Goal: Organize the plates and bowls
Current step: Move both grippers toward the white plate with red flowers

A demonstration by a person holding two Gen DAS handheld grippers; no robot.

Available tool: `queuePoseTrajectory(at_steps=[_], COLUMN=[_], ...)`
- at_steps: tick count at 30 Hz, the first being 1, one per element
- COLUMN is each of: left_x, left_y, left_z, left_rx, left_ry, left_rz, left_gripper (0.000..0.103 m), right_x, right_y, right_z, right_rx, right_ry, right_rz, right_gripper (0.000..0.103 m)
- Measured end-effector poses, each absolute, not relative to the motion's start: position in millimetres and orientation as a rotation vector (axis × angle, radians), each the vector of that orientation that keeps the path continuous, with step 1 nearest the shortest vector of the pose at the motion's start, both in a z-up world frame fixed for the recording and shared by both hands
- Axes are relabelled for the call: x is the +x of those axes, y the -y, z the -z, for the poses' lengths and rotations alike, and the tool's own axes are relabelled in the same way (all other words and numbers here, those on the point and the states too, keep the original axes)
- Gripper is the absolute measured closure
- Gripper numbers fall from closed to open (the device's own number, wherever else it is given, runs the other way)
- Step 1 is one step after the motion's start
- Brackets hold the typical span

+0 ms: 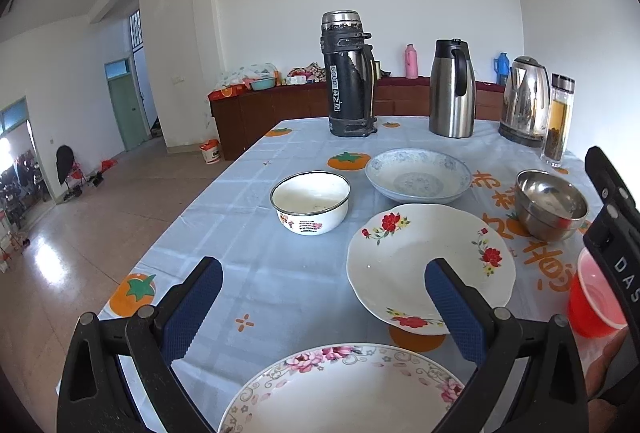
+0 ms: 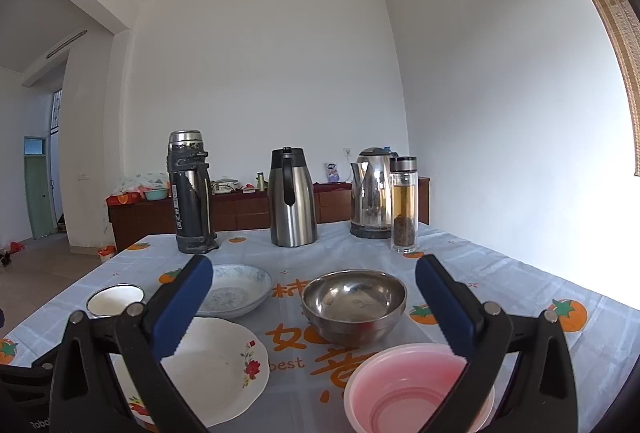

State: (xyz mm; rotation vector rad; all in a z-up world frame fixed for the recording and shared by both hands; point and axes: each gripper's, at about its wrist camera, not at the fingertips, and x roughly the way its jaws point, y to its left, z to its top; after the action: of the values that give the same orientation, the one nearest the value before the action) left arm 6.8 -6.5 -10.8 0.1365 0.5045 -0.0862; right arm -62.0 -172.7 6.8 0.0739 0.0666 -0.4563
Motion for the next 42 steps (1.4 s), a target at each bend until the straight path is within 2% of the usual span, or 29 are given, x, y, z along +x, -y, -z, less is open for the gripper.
queuePoseTrajectory(at_steps=[42], left_x=[17.7], left_y=[-4.4], left_z=[10.2], left_rx=[0.085], left_ry=[-0.530], left_rz=[0.098], left_gripper=[0.001], right_x=[-62.4], right_y=[175.3], right_z=[-7.7], right_rx=[0.088], right_ry=[-0.088], right_rz=[0.467], right_gripper=[0.000])
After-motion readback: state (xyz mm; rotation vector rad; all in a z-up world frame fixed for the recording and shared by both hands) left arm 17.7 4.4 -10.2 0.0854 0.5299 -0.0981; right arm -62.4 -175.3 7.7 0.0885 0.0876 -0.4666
